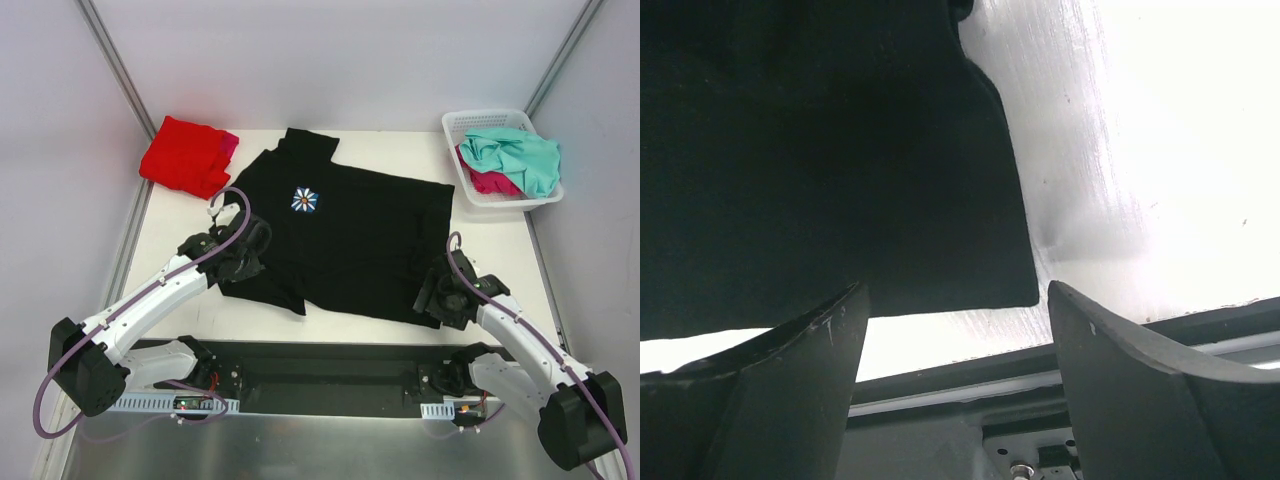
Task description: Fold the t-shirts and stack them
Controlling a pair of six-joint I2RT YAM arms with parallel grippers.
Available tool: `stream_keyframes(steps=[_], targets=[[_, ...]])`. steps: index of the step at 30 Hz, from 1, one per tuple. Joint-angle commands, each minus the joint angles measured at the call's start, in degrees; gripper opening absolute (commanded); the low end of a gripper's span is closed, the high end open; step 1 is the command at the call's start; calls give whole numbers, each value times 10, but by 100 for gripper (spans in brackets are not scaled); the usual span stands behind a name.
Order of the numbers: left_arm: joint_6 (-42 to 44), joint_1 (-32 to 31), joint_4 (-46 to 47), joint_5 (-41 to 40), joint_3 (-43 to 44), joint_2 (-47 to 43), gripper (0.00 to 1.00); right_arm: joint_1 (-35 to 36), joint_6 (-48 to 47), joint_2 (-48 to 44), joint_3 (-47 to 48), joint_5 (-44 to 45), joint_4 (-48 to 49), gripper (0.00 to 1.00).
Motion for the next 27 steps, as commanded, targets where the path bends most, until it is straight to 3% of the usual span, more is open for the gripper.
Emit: stream_keyframes(steps=[1,6,27], targets=[[8,5,0,-11,-7,-11,0,-4,-6,-3,3,4,2,74],[6,6,1,-10,-7,-7,0,-7,-5,-15,-11,3,9,61],[9,6,-1,-9,-9,-16,0,-8,22,-10,-24,15,-1,66]])
